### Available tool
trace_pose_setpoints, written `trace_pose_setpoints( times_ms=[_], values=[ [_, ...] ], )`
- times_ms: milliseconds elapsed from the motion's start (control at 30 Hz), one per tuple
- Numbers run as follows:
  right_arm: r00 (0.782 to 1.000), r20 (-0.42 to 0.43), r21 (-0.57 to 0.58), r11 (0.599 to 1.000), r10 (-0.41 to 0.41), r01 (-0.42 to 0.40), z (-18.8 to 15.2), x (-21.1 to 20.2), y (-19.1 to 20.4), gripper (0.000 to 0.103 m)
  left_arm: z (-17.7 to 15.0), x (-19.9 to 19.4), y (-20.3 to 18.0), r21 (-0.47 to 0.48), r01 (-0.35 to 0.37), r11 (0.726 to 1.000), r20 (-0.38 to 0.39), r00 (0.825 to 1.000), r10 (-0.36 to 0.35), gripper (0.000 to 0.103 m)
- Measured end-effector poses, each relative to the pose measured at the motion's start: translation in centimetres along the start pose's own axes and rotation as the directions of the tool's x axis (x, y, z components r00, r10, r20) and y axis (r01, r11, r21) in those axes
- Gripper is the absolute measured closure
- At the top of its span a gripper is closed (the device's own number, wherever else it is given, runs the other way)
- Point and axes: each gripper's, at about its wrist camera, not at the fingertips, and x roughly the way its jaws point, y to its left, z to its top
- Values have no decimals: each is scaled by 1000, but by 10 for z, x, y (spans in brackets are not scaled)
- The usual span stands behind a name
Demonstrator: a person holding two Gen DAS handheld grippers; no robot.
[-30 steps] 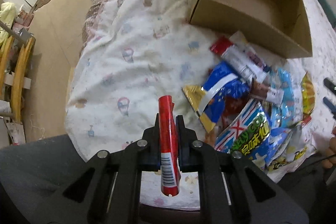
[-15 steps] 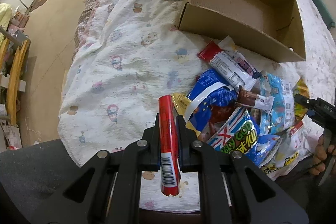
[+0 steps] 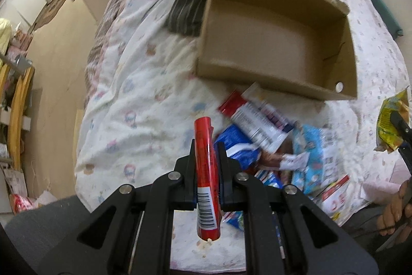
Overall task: Organize snacks
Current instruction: 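Carry both snacks over the cardboard box and open both tools to drop them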
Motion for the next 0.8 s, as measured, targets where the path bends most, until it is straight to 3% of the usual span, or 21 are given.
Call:
trace_pose_setpoints(
  times_ms=[200, 367, 800],
  values=[
    [997, 56, -61, 997, 49, -46, 9, -6, 26, 48, 30, -12, -21, 43, 15, 999, 56, 998, -18, 94],
    [994, 55, -95, 992, 90, -84, 24, 3, 45, 48, 58, -15, -37, 74, 18, 997, 108, 994, -26, 94],
    [997, 23, -200, 977, 74, -67, 80, 61, 82, 48, 111, 9, -53, 59, 9, 998, 199, 980, -21, 94]
  ],
)
